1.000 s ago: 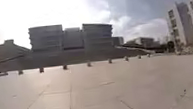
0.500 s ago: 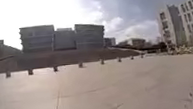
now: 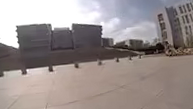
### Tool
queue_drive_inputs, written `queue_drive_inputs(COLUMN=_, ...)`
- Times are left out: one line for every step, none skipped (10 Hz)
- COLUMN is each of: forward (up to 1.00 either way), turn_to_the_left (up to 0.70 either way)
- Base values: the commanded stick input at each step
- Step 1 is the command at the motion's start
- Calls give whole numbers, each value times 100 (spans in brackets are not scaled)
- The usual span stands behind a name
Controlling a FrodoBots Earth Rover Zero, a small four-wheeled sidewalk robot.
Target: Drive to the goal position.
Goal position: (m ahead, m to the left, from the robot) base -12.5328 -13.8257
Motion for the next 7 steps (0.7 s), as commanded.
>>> queue_drive_inputs(forward=50, turn_to_the_left=0)
queue_drive_inputs(forward=50, turn_to_the_left=0)
queue_drive_inputs(forward=51, turn_to_the_left=0)
queue_drive_inputs(forward=67, turn_to_the_left=0)
queue_drive_inputs(forward=63, turn_to_the_left=0)
queue_drive_inputs(forward=60, turn_to_the_left=0)
queue_drive_inputs(forward=12, turn_to_the_left=0)
